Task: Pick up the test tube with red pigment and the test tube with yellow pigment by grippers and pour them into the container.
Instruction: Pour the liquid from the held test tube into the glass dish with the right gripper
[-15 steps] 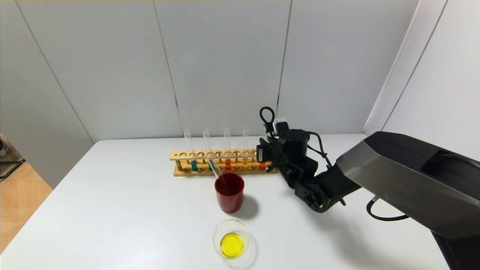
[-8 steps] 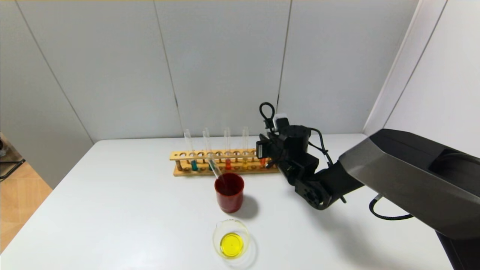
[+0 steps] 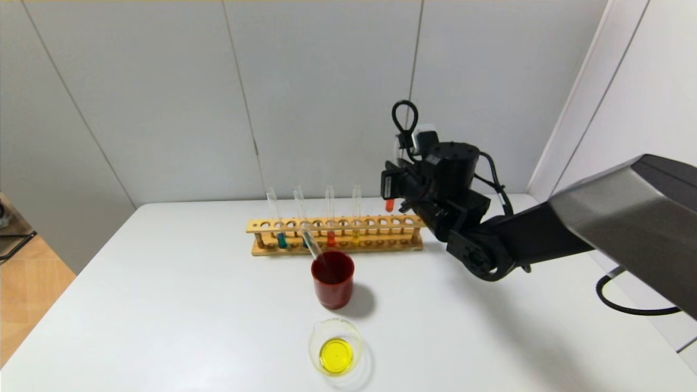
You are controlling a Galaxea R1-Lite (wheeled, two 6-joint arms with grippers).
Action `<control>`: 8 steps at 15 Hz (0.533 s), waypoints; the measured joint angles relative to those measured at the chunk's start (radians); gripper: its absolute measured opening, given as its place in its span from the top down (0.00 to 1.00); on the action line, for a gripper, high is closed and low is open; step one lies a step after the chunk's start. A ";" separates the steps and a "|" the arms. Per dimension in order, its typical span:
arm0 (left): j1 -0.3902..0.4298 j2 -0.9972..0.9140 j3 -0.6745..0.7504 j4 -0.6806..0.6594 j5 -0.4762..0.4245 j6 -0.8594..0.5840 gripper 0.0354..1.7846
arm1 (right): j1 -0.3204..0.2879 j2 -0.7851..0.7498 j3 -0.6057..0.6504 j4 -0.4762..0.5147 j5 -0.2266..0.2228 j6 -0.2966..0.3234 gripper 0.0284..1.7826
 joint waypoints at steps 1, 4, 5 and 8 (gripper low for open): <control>0.000 0.000 0.000 0.000 0.000 0.000 0.02 | 0.006 -0.036 -0.005 0.032 0.003 0.001 0.83; 0.000 0.000 0.000 0.000 0.000 0.000 0.02 | 0.024 -0.147 -0.027 0.121 0.011 0.001 0.83; 0.000 0.000 0.000 0.000 0.000 0.000 0.02 | 0.034 -0.183 -0.026 0.149 0.010 0.000 0.83; 0.000 0.000 0.000 0.000 0.000 0.000 0.02 | 0.085 -0.295 0.051 0.199 0.003 -0.009 0.83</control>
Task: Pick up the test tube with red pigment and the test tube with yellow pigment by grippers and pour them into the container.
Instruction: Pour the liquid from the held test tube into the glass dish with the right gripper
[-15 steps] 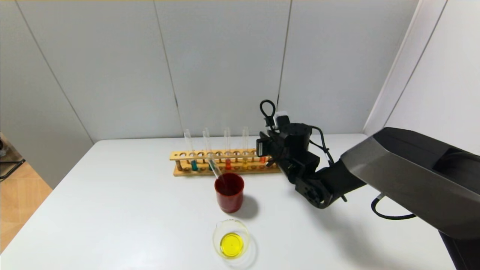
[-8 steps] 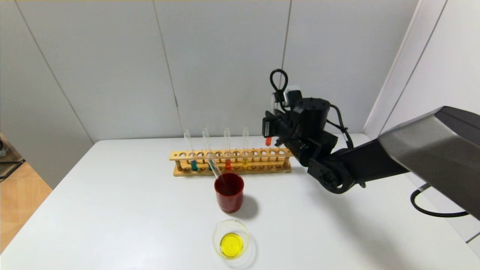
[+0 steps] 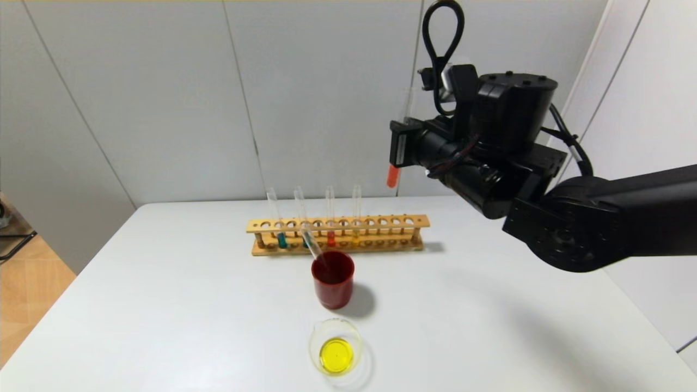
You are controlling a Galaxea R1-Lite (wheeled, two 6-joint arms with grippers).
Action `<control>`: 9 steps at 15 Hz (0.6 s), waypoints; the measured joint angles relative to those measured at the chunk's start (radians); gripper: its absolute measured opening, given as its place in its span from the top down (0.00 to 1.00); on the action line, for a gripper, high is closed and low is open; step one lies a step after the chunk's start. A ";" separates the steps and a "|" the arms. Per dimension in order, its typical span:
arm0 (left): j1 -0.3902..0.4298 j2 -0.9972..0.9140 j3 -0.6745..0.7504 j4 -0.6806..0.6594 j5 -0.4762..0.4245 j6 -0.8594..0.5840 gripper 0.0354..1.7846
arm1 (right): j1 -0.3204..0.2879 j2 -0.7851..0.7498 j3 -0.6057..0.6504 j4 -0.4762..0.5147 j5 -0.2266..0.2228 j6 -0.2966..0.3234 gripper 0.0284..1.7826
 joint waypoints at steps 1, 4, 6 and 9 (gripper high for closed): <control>0.000 0.000 0.000 0.000 0.000 0.000 0.02 | 0.023 -0.040 0.048 0.004 -0.004 -0.011 0.83; 0.000 0.000 0.000 0.000 0.000 0.000 0.02 | 0.083 -0.151 0.214 0.001 -0.019 -0.065 0.83; 0.000 0.000 0.000 0.000 0.000 0.000 0.02 | 0.115 -0.218 0.329 -0.001 -0.034 -0.076 0.83; 0.000 0.000 0.000 0.000 0.000 0.000 0.02 | 0.155 -0.314 0.496 -0.004 -0.042 -0.084 0.83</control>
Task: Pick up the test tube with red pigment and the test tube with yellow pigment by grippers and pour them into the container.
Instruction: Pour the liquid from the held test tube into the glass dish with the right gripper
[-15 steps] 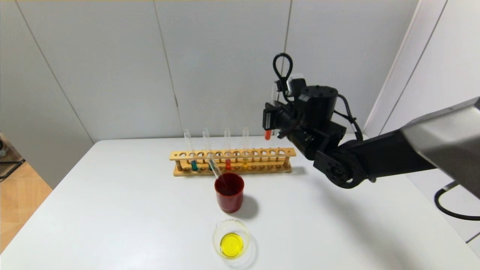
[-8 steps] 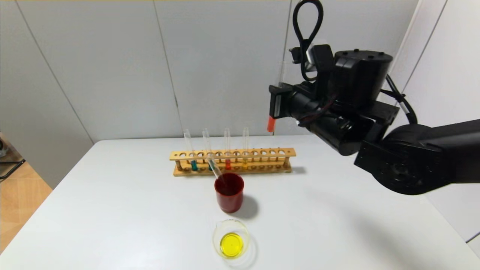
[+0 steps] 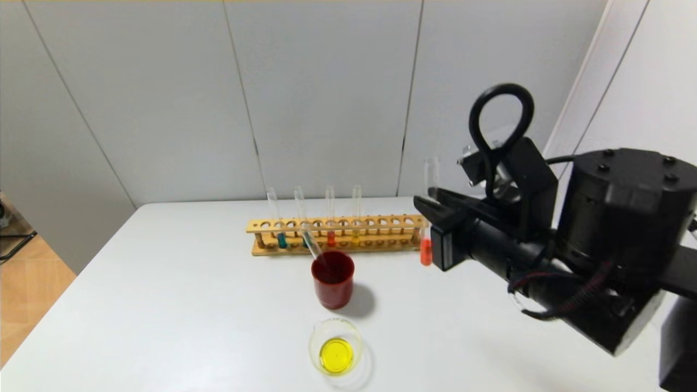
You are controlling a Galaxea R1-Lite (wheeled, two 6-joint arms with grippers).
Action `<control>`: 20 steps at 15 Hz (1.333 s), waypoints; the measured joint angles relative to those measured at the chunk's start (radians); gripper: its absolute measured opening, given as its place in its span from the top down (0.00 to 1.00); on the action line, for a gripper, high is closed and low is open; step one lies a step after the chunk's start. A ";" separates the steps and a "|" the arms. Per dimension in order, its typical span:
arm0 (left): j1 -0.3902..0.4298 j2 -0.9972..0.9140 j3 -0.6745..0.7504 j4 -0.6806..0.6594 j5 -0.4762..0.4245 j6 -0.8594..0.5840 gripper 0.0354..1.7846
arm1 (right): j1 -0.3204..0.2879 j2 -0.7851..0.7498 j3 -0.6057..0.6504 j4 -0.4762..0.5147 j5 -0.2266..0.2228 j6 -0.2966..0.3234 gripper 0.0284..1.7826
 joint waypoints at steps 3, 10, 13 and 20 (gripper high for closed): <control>0.000 0.000 0.000 0.000 0.000 0.000 0.02 | 0.026 -0.078 0.130 -0.001 -0.010 -0.013 0.83; 0.000 0.000 0.000 0.000 0.000 0.000 0.02 | 0.103 -0.084 0.277 -0.004 -0.009 -0.130 0.83; 0.000 0.000 0.000 0.000 0.000 0.000 0.02 | 0.149 -0.026 0.280 -0.004 -0.008 -0.160 0.83; 0.000 0.000 0.000 0.000 0.000 0.000 0.02 | 0.163 0.176 0.202 -0.001 -0.009 -0.274 0.83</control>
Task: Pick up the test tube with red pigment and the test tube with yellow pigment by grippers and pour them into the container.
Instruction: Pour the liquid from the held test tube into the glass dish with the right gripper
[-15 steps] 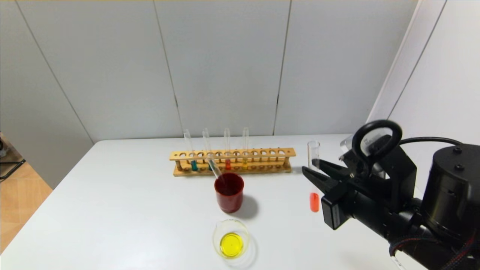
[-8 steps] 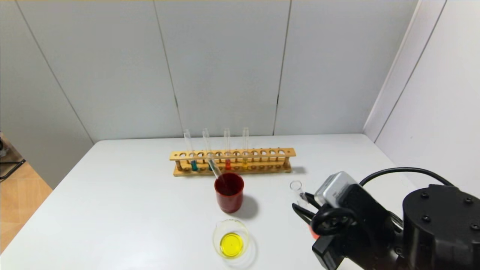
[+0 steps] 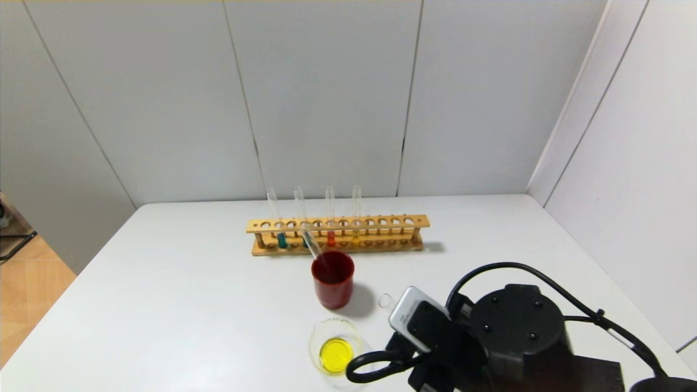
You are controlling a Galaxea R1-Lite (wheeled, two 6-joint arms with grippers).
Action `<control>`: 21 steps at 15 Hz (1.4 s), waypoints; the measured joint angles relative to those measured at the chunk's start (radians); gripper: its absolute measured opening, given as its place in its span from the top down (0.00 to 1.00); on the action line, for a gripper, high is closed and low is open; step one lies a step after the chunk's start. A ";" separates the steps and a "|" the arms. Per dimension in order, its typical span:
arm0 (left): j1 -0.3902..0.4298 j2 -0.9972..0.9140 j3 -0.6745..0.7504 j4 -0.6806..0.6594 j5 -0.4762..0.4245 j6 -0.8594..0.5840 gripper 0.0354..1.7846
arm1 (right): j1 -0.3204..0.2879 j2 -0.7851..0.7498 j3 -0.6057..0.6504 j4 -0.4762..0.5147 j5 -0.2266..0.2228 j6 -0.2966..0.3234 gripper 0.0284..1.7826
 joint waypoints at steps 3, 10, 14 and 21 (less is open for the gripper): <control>0.000 0.000 0.000 0.000 0.000 0.000 0.02 | -0.009 0.077 -0.075 0.007 0.001 -0.071 0.83; 0.000 0.000 0.000 0.000 0.000 0.000 0.02 | -0.051 0.185 -0.158 0.017 -0.011 -0.324 0.83; 0.000 0.000 0.000 0.000 0.000 0.000 0.02 | -0.056 0.209 -0.188 0.017 -0.026 -0.489 0.83; 0.000 0.000 0.000 0.000 0.000 0.000 0.02 | -0.030 0.250 -0.217 0.018 -0.063 -0.650 0.83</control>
